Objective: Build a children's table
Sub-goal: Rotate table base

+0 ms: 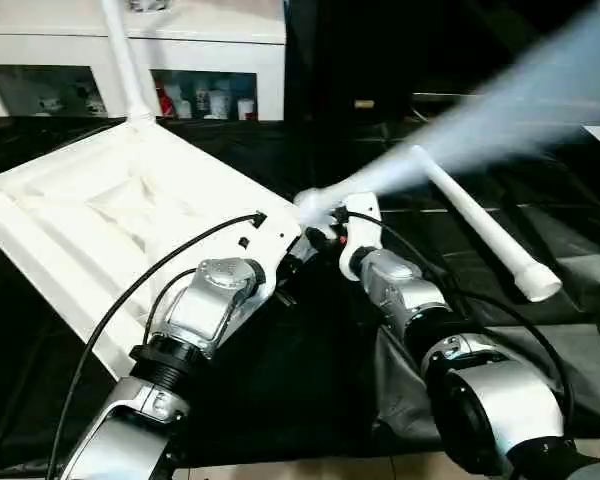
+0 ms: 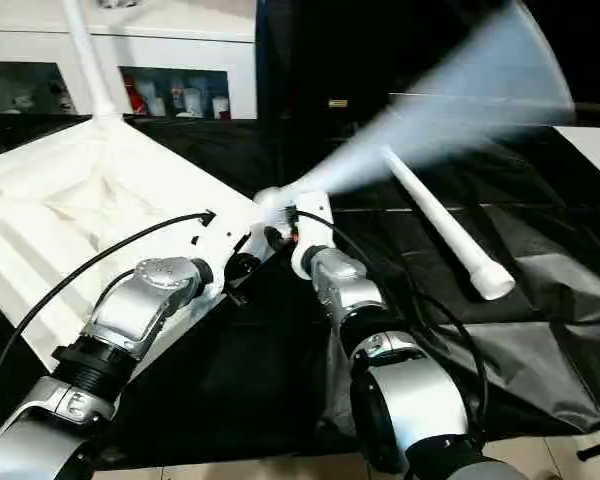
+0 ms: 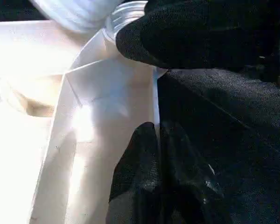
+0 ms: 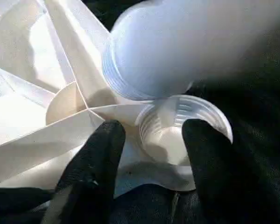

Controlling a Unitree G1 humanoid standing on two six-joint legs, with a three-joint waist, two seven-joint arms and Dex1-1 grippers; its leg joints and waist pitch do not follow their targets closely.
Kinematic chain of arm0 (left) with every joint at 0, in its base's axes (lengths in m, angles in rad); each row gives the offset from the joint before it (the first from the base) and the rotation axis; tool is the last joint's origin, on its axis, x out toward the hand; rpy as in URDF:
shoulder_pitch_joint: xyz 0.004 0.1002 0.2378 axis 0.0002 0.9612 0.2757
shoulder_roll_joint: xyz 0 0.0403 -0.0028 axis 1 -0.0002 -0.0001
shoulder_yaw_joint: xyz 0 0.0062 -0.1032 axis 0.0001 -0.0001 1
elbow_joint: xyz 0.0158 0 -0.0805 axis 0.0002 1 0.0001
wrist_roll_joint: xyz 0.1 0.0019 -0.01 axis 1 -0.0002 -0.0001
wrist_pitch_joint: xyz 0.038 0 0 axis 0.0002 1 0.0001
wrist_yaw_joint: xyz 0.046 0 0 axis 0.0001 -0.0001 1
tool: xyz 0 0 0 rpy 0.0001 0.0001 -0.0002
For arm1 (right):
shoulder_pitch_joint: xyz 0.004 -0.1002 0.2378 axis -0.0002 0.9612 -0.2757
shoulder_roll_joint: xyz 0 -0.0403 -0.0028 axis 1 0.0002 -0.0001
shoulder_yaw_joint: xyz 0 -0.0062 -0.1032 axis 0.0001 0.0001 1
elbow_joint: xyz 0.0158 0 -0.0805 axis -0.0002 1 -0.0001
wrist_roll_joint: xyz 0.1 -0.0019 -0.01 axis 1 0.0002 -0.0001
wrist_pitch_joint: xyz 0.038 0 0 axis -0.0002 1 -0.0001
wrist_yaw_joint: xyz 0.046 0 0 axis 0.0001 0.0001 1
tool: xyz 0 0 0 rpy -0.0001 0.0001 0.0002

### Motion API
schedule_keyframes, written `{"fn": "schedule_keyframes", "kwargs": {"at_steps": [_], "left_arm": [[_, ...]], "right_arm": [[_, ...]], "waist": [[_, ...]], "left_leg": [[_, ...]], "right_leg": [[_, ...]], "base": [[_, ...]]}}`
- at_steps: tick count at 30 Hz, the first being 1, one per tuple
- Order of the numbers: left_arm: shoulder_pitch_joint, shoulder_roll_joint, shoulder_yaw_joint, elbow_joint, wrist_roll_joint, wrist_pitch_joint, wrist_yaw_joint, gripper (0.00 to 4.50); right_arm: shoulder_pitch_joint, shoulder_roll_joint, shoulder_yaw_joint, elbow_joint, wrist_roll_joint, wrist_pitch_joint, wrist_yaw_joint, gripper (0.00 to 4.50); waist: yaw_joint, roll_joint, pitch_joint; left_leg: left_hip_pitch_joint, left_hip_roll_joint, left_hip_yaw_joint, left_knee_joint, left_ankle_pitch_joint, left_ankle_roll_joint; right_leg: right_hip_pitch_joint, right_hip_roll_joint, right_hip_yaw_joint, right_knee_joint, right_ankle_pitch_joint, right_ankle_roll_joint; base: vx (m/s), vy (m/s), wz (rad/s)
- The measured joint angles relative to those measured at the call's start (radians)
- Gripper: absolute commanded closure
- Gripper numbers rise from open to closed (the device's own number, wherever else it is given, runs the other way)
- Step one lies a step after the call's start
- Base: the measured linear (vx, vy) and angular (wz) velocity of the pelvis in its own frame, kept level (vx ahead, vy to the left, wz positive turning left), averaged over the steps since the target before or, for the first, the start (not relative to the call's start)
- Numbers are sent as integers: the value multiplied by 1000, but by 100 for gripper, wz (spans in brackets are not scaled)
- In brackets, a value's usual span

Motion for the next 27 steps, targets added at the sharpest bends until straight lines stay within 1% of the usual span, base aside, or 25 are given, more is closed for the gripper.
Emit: {"fn": "schedule_keyframes", "kwargs": {"at_steps": [1,2,5,9,12,15,16,18,20,21,23,24,27], "left_arm": [[0,0,0,0,0,0,0,450],[0,0,0,-1,0,0,0,450],[0,0,0,-1,0,0,0,450],[0,1,-1,-1,0,0,-1,450],[4,10,-8,-1,1,-18,-17,450],[46,73,-48,-40,7,-99,-94,450],[67,112,-69,-61,11,-146,-148,450],[102,183,-106,-77,25,-275,-248,450],[121,228,-121,-81,29,-365,-326,450],[129,239,-127,-86,27,-395,-359,450],[137,241,-138,-98,26,-418,-391,450],[139,239,-142,-100,26,-430,-403,450],[140,249,-145,-101,25,-444,-423,450]], "right_arm": [[0,0,1,1,-5,0,-1,259],[1,-1,4,2,-10,0,-2,273],[1,-3,22,2,-36,-2,-6,273],[8,-3,38,0,-50,-19,-12,273],[28,-3,45,-17,-64,-38,-11,273],[46,-8,58,-39,-72,-45,-1,273],[54,-16,58,-50,-73,-45,0,273],[69,-28,58,-66,-72,-48,4,273],[81,-35,58,-82,-74,-48,2,273],[86,-36,58,-93,-76,-48,2,273],[87,-37,58,-105,-80,-48,3,273],[88,-37,59,-114,-80,-48,6,273],[105,-40,60,-149,-80,-50,9,273]], "waist": [[0,0,0],[1,0,0],[1,0,0],[2,-1,0],[3,-1,0],[3,-1,0],[7,0,0],[18,0,0],[36,0,1],[41,0,1],[43,0,1],[43,0,1],[39,0,1]], "left_leg": [[0,0,0,0,0,0],[0,0,0,0,0,0],[0,0,0,0,0,0],[0,0,0,0,0,0],[0,0,0,0,0,0],[2,0,1,-2,0,0],[2,0,1,-3,0,-1],[3,0,1,-6,1,-1],[3,0,3,-6,1,-2],[3,0,3,-5,1,-2],[3,0,5,-4,2,0],[3,0,7,-3,2,0],[3,0,8,-2,2,0]], "right_leg": [[0,0,0,0,0,0],[0,0,0,0,0,0],[-1,0,0,1,0,0],[0,0,0,1,0,0],[0,0,0,1,0,0],[0,0,0,1,0,0],[0,0,0,2,0,0],[0,0,0,2,0,0],[0,-2,-1,3,0,0],[0,-3,0,3,0,0],[1,-5,1,3,0,1],[1,-6,3,3,0,1],[1,-6,5,3,0,1]], "base": [[0,0,0],[0,0,0],[0,0,0],[0,0,0],[0,0,0],[0,0,0],[0,0,0],[0,0,0],[0,0,0],[0,0,0],[0,0,0],[0,0,0],[0,0,0]]}}
